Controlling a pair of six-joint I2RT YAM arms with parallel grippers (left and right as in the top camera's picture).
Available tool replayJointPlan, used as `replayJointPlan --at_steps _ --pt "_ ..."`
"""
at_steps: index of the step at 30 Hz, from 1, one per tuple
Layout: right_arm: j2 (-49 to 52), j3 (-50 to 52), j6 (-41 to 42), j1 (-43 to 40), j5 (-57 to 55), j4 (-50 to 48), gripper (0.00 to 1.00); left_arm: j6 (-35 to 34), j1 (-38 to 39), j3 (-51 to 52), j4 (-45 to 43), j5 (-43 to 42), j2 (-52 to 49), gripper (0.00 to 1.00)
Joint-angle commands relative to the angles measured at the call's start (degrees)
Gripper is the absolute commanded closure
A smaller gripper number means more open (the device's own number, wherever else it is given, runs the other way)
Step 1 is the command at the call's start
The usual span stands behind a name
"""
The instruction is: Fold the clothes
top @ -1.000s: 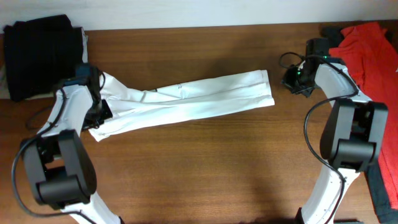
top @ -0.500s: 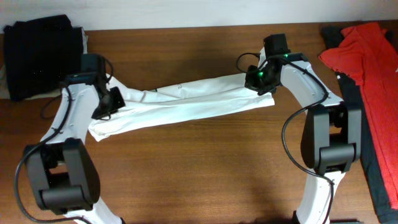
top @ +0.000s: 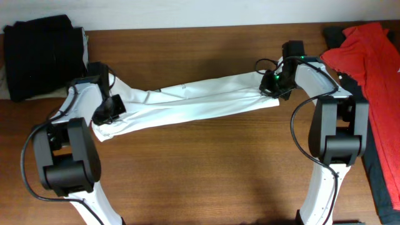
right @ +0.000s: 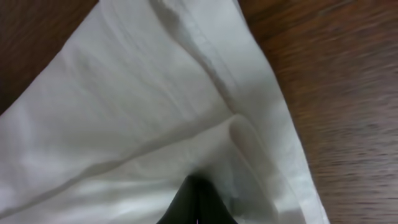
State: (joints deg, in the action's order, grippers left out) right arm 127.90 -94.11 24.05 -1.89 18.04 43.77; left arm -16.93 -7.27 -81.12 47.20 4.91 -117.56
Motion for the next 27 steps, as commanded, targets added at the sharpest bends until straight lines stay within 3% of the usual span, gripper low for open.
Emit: replayJointPlan --at_steps 1,8,12,13,14,16,17,19,22,27 --pt "2.1 0.0 0.7 -0.9 -6.1 0.4 0.96 -0.5 -2.5 -0.3 -0.5 2.0 -0.8 0.99" --pt "0.7 -1.7 1.9 -1.9 -7.5 3.0 0.96 -0.5 -3.4 -0.8 -0.2 2.0 -0.1 0.99" --pt "-4.4 -1.8 1.6 -1.9 -8.2 3.1 0.96 -0.6 -2.9 -1.6 2.2 1.9 7.1 0.99" --pt "-6.2 -1.9 -0.1 -1.9 -8.2 3.5 0.93 -0.6 -2.5 -1.6 2.8 1.8 9.2 0.95" --pt "-8.1 -2.0 -2.4 -1.9 -8.2 4.0 0.79 -0.6 -1.9 -1.6 3.5 1.5 11.6 0.87" --pt "-10.5 -2.0 -4.2 -2.0 -8.2 4.5 0.12 -0.6 -1.2 -1.6 4.1 0.3 13.9 0.47" --pt "-11.3 -2.0 -4.2 -2.1 -8.9 4.7 0.01 -0.6 -0.9 -1.6 4.3 -0.3 14.4 0.21" --pt "-11.5 -2.0 -4.4 -2.6 -13.0 5.4 0.01 -0.6 -0.6 -1.5 4.5 -2.5 14.3 0.01" --pt "-9.6 -1.7 -8.5 -3.2 -16.3 5.3 0.01 -0.6 -0.6 -1.4 5.6 -3.3 14.1 0.01" --pt "-2.6 -1.7 -19.4 -3.5 -7.9 2.3 0.01 -0.6 -0.6 -1.4 6.9 -4.1 14.1 0.01"
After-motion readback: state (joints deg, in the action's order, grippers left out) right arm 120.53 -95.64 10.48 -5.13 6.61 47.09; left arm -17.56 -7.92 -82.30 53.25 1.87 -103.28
